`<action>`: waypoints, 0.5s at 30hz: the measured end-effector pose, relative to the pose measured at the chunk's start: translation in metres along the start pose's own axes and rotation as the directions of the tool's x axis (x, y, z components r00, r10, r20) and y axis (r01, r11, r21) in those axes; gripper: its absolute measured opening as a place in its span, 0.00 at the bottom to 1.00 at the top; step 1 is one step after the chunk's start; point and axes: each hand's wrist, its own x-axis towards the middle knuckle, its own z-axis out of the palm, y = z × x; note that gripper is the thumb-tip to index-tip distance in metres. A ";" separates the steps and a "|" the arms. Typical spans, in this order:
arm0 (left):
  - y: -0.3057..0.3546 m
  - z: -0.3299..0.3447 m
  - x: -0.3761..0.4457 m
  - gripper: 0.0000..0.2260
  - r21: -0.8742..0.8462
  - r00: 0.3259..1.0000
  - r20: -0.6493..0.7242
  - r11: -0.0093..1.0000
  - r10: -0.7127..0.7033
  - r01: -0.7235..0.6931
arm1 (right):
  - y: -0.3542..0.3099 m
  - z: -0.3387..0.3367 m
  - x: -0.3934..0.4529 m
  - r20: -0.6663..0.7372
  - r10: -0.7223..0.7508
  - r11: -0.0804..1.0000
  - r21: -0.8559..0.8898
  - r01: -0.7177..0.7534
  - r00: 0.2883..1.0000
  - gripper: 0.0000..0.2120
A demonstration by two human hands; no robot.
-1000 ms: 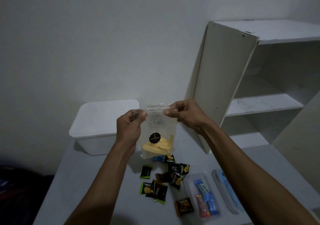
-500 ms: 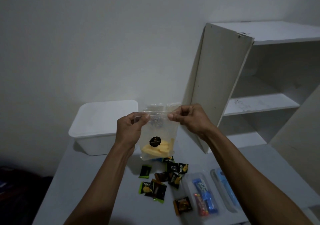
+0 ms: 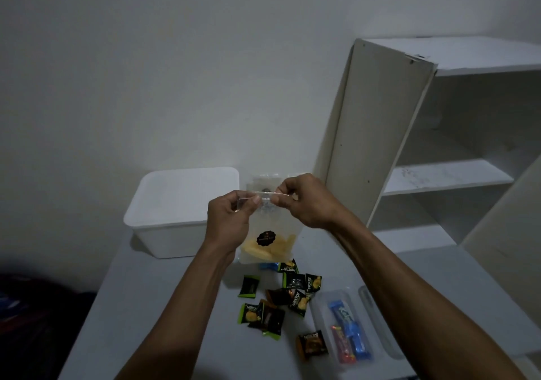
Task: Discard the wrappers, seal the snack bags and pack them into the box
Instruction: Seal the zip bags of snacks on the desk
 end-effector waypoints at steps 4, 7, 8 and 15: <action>0.000 -0.010 0.005 0.06 0.044 0.997 0.064 0.998 0.037 -0.039 | 0.002 -0.013 -0.003 0.080 0.029 0.979 0.199 -0.044 0.996 0.13; 0.003 -0.015 0.008 0.04 0.084 0.986 0.154 0.994 0.058 -0.072 | -0.001 -0.018 -0.003 0.134 0.022 0.974 0.221 -0.051 0.991 0.14; 0.003 -0.014 0.008 0.03 0.089 0.983 0.173 0.993 0.059 -0.076 | -0.001 -0.018 -0.001 0.142 0.014 0.979 0.200 -0.043 0.990 0.12; 0.006 0.006 -0.001 0.14 0.216 0.961 -0.276 0.973 -0.014 0.076 | 0.009 0.006 -0.001 -0.050 0.117 0.968 0.231 -0.102 0.992 0.10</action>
